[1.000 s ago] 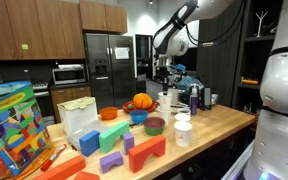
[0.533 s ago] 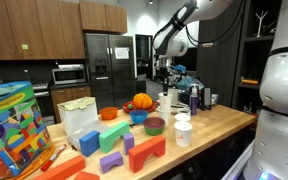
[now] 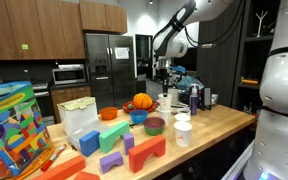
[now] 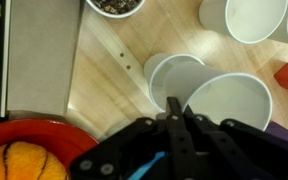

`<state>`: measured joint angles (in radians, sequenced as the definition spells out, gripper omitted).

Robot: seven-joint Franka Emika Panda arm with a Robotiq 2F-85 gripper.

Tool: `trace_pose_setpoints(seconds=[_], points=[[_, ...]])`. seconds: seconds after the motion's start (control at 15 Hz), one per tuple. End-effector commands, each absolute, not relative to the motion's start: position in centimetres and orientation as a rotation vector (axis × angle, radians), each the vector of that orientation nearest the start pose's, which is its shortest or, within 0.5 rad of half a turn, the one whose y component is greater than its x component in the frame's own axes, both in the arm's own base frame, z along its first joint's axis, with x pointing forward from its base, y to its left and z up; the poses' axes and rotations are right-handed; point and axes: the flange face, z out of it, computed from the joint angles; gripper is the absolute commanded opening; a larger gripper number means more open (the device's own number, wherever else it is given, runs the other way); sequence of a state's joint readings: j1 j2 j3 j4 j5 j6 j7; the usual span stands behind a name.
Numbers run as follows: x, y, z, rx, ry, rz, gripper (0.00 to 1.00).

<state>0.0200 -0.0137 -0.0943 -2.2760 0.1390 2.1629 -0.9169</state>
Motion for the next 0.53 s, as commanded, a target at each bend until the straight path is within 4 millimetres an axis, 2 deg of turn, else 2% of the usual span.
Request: trace_pose_setpoints(seconds=[0.0,0.47], points=[[50.77,-3.50,35.18,-2.779,-1.110,0.031,0.01],[51.07,-3.61,34.58,-2.802,-1.102,0.002,0.01]])
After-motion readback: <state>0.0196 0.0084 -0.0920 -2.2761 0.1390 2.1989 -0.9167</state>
